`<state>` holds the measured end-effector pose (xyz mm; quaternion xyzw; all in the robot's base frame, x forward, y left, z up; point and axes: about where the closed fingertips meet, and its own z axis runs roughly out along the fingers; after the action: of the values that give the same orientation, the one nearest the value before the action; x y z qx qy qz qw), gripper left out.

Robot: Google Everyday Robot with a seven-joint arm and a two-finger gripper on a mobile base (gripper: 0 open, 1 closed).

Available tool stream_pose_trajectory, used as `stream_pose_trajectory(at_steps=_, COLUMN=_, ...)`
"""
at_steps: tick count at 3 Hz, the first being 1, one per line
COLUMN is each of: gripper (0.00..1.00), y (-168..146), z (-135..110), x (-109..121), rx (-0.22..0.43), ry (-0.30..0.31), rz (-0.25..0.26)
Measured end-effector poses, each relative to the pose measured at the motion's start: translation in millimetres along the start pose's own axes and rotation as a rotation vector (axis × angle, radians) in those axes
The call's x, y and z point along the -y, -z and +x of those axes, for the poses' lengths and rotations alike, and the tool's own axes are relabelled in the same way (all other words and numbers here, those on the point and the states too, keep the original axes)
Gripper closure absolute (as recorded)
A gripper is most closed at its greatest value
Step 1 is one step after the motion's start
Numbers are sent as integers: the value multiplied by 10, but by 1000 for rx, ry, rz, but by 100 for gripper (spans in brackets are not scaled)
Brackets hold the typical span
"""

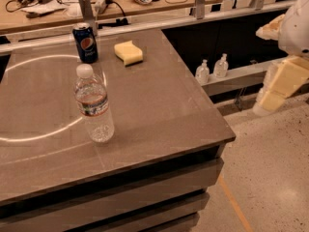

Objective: Knock pepsi can over

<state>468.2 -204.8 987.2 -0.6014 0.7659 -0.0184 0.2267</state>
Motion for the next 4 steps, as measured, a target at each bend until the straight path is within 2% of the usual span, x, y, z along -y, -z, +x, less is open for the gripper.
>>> stream_pose_trajectory(at_steps=1, gripper=0, y=-116, z=-234, x=285, rx=145, ry=-3, rz=13)
stream_pose_trajectory(at_steps=2, gripper=0, y=-360, z=-549, x=661, rx=319, ry=-22, rz=15)
stream_pose_trajectory(at_steps=3, gripper=0, y=-669, z=-920, x=986, rx=508, ry=-28, rz=-10)
stream_pose_trajectory(at_steps=4, gripper=0, y=-1037, z=-1283, x=1269, rx=668, ry=-18, rz=-35)
